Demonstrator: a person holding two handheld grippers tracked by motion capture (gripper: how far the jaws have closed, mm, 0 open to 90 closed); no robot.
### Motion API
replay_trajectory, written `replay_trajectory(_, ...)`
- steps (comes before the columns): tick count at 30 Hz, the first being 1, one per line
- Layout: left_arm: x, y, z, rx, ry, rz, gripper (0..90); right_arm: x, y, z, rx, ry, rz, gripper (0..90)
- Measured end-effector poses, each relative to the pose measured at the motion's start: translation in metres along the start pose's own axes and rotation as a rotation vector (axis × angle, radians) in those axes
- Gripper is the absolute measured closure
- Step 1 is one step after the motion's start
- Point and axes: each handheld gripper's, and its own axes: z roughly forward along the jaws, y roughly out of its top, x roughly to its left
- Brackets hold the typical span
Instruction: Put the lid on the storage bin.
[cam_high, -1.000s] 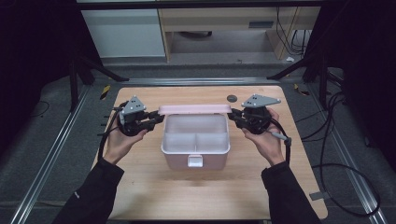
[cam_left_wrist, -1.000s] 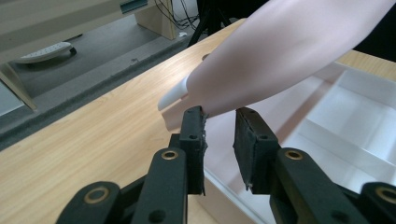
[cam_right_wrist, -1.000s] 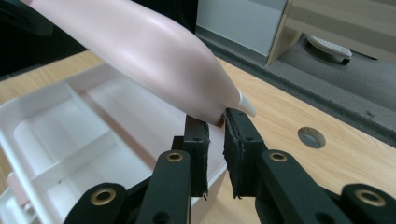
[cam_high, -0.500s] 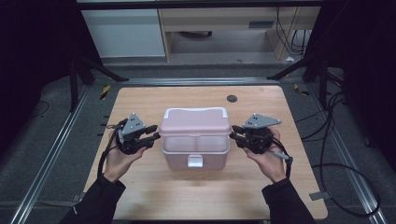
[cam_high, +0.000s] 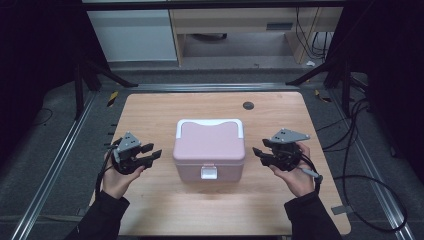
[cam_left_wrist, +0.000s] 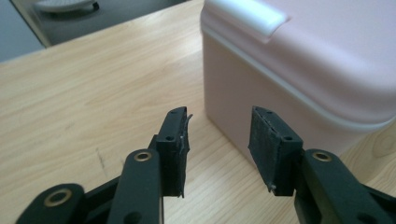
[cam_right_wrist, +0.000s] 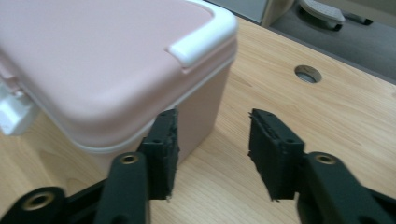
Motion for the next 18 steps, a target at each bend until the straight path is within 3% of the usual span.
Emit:
replay_trajectory(3, 0.005, -0.006, 0.003, 0.025, 0.016, 0.001, 53.6, -0.005, -0.007, 0.002, 0.021, -0.018, 0.022, 43.8)
replay_trajectory(8, 0.017, -0.019, 0.01, 0.06, 0.02, -0.042, 50.1, -0.018, -0.024, 0.0, 0.06, -0.062, 0.073, 37.4)
replay_trajectory(18, 0.036, -0.041, 0.025, 0.161, 0.053, -0.064, 42.8, -0.038, -0.052, -0.003, 0.102, -0.117, 0.15, 30.6)
